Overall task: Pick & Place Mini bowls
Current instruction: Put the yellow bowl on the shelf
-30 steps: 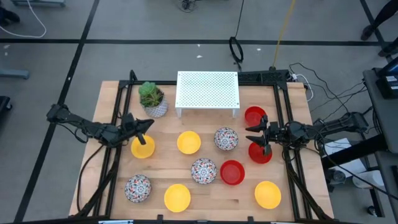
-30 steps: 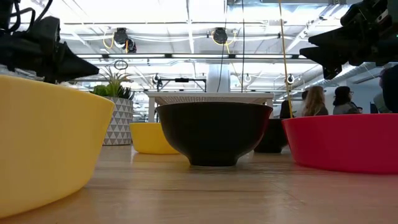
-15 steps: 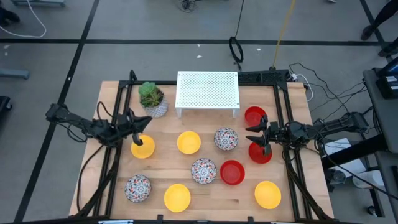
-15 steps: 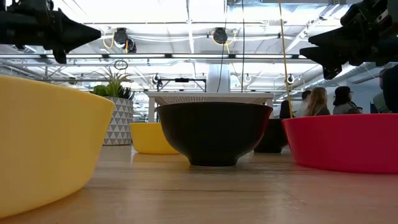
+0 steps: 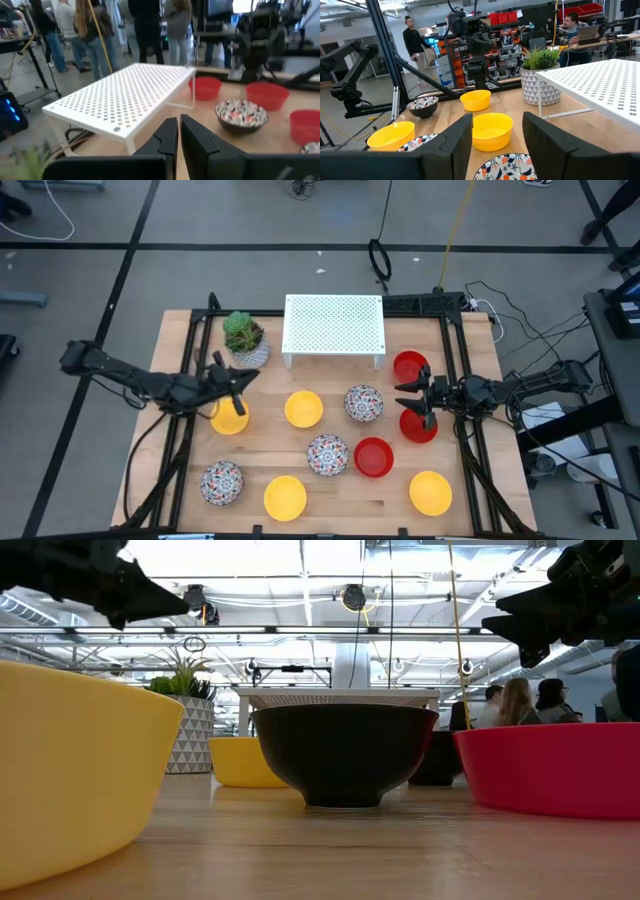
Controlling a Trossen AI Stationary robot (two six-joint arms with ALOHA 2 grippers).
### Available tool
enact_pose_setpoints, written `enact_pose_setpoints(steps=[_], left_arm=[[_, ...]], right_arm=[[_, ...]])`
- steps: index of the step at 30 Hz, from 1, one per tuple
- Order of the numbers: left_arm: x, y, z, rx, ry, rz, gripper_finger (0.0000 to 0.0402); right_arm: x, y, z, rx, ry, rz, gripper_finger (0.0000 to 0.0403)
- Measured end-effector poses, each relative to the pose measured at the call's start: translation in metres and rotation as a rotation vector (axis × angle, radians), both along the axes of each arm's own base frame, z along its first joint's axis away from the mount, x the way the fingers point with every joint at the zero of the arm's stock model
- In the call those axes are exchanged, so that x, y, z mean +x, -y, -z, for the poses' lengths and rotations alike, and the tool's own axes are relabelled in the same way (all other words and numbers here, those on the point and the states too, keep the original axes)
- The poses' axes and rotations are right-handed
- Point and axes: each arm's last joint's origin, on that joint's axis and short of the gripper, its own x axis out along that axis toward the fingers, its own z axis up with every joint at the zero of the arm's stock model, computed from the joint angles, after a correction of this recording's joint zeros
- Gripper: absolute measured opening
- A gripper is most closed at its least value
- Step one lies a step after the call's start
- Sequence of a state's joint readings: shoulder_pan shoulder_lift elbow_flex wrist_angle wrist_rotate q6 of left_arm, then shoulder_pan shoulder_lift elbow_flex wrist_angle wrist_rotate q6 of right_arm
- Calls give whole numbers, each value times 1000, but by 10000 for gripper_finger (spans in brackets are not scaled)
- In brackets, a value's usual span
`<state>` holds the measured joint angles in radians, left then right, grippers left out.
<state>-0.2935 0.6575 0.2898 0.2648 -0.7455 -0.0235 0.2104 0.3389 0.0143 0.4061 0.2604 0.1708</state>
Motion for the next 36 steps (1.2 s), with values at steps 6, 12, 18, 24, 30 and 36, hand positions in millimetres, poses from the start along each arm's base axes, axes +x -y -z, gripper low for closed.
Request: enact_pose_setpoints(steps=[6, 12, 18, 24, 30, 36], left_arm=[[31, 5, -7, 9, -93, 49, 21], [63, 8, -7, 16, -173, 38, 21], [86, 5, -2, -46, -192, -19, 21], [100, 5, -2, -106, -78, -33, 21], [111, 7, 0, -199, -6, 134, 21], [120, 9, 19, -204, -84, 150, 21]], right_arm=[[0, 0, 0, 0, 0, 0, 160], [0, 0, 0, 0, 0, 0, 160], [0, 0, 0, 0, 0, 0, 160], [0, 0, 0, 0, 0, 0, 160], [0, 0, 0, 0, 0, 0, 160], [0, 0, 0, 0, 0, 0, 160]])
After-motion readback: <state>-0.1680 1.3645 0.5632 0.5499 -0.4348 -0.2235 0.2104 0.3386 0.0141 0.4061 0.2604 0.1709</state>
